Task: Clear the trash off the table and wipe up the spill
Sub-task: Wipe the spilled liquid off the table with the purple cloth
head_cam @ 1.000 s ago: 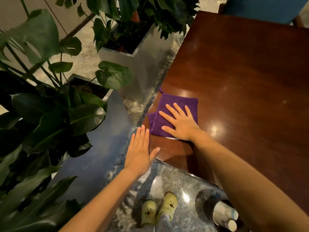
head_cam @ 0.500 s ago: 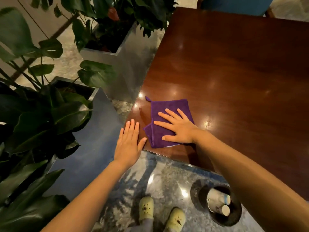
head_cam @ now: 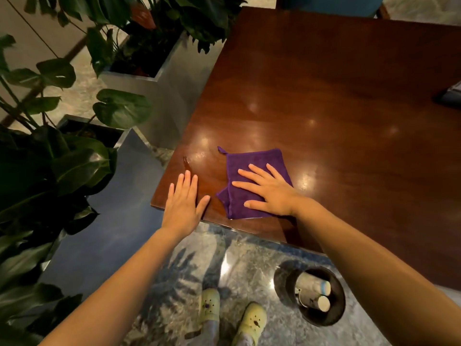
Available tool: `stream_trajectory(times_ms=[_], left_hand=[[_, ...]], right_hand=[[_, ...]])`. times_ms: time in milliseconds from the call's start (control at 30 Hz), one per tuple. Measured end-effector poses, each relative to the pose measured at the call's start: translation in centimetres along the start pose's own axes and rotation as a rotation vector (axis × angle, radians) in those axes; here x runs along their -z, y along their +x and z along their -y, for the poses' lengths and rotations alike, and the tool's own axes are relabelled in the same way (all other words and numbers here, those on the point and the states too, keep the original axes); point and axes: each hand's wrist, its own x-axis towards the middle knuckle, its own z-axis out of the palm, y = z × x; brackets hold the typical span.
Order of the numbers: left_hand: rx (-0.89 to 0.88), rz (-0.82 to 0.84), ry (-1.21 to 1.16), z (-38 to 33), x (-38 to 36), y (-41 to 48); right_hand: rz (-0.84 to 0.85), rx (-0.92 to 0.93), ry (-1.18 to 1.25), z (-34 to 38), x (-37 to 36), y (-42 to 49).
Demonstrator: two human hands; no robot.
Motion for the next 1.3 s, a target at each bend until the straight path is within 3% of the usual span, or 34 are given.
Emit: stream_trajectory(times_ms=[133, 200, 333, 433, 633, 767, 1000, 1100, 1300], left_hand=[[-0.192, -0.030, -0.069, -3.9, 1.7, 1.1], [-0.311, 0.036, -0.105, -6.3, 2.6, 2.7], [-0.421, 0.244, 0.025, -9.0, 3.5, 5.9], [-0.468, 0.236, 0.137, -9.5, 3.6, 6.7], [-0.533, 0.117, 0.135, -10.0, 3.7, 6.4], [-0.545, 0.095, 0.061, -10.6, 6.6, 7.5], [-0.557, -0.122, -0.001, -11.7, 12.9, 10.2], [-0.559, -0.116, 0.008, -10.7, 12.2, 9.9], [-0.574, 0.072, 0.005, -7.6, 6.5, 5.1]], right_hand=[[-0.146, -0.133, 0.358, 0.2, 1.0, -0.6], [-0.205, -0.185, 0.307, -0.7, 1.7, -1.1], [-0.048, -0.243, 0.095, -2.5, 2.5, -1.9], [-0.101, -0.223, 0.025, -2.3, 2.6, -1.8], [-0.198, -0.255, 0.037, -1.0, 2.8, -2.2], [-0.204, -0.287, 0.115, -1.6, 6.5, -2.5], [-0.386, -0.340, 0.205, -1.2, 12.9, -1.6], [-0.408, -0.359, 0.228, -0.8, 11.4, -1.2], [-0.261, -0.319, 0.292, 0.9, 3.4, -2.9]])
